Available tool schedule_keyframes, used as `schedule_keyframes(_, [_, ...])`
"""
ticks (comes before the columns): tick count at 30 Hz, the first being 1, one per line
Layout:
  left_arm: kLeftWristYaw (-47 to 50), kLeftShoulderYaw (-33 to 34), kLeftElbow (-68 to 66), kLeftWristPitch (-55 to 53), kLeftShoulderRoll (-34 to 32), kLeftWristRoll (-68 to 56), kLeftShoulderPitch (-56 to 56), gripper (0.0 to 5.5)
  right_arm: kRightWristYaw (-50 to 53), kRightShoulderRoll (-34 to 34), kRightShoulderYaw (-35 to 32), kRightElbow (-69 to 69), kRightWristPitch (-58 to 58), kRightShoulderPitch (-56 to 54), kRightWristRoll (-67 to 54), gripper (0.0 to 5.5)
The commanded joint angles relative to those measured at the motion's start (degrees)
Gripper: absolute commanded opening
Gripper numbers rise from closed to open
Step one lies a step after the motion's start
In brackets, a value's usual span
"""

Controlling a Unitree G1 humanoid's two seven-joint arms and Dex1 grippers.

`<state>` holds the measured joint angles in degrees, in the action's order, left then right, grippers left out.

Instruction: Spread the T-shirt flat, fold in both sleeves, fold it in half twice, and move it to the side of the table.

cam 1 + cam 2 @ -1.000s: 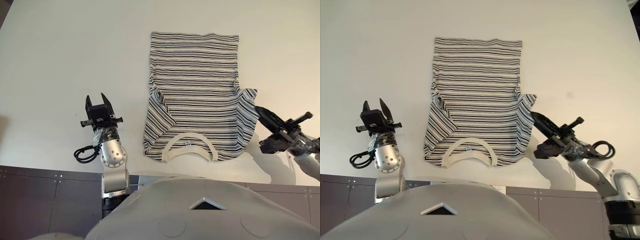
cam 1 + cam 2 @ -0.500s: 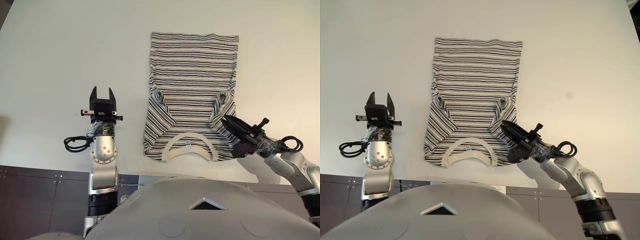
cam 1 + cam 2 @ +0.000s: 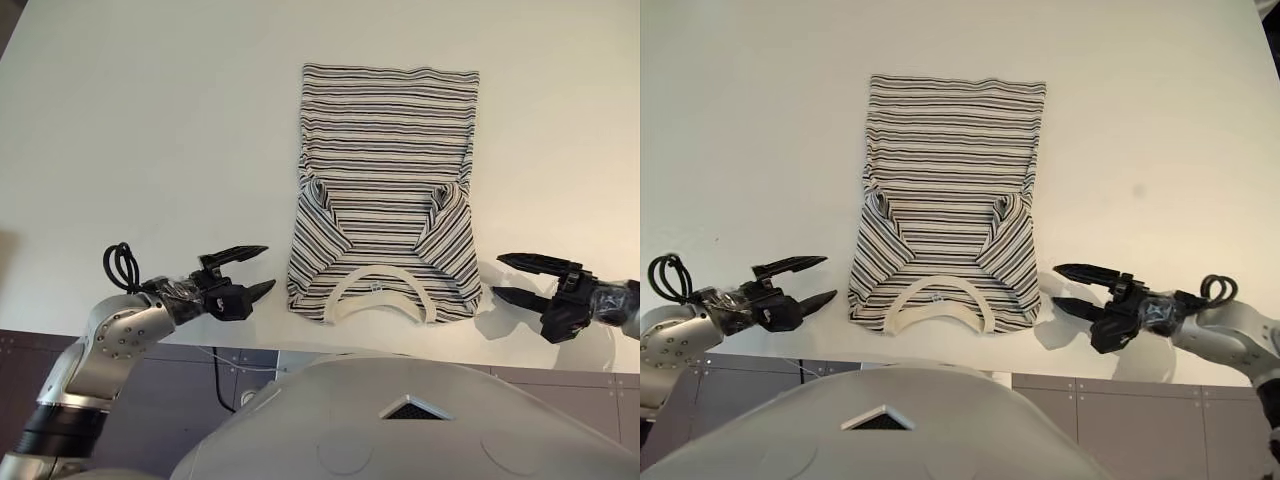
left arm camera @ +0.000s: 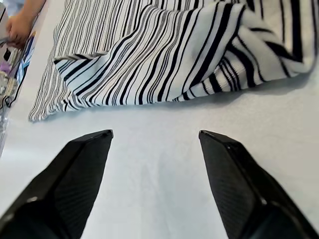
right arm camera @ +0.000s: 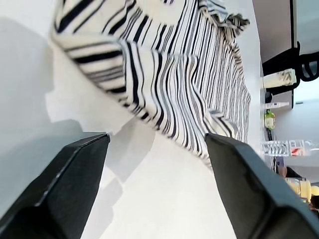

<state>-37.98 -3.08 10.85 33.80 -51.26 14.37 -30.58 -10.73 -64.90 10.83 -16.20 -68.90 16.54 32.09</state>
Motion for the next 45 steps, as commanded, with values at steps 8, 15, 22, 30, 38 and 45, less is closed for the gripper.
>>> schedule_keyframes(8, [-4.31, -11.91, -8.98, 9.66, -3.47, 7.25, 8.04, 3.42, -10.06, 2.45, 7.99, 2.04, 1.48, -6.11, -1.12, 3.54])
schedule_keyframes(15, [-3.70, -16.49, -13.04, 13.92, -4.00, 9.06, 11.34, 2.12, -10.28, 4.45, 10.06, 0.83, 0.04, -8.01, 0.38, 2.53])
schedule_keyframes(22, [-7.82, -14.59, -12.12, 12.84, -12.79, 3.35, 11.77, 1.81, -9.03, 5.68, 8.52, 3.28, 3.14, -3.19, 0.57, 1.13])
schedule_keyframes(30, [-5.57, -17.40, -9.35, 13.61, -9.58, 6.41, 11.61, 2.63, -9.11, 7.07, 7.99, 3.90, 5.48, -3.41, -0.29, 0.10])
schedule_keyframes(38, [3.08, -18.45, -12.14, 14.30, -4.30, 20.30, 12.53, 2.63, -10.37, 7.04, 8.74, 3.05, 5.20, -5.22, -1.42, 0.10])
schedule_keyframes(45, [6.70, -19.33, -13.43, 15.08, -4.86, 23.36, 13.44, 2.25, -10.58, 8.10, 8.94, 3.66, 6.01, -4.76, -1.61, 0.10])
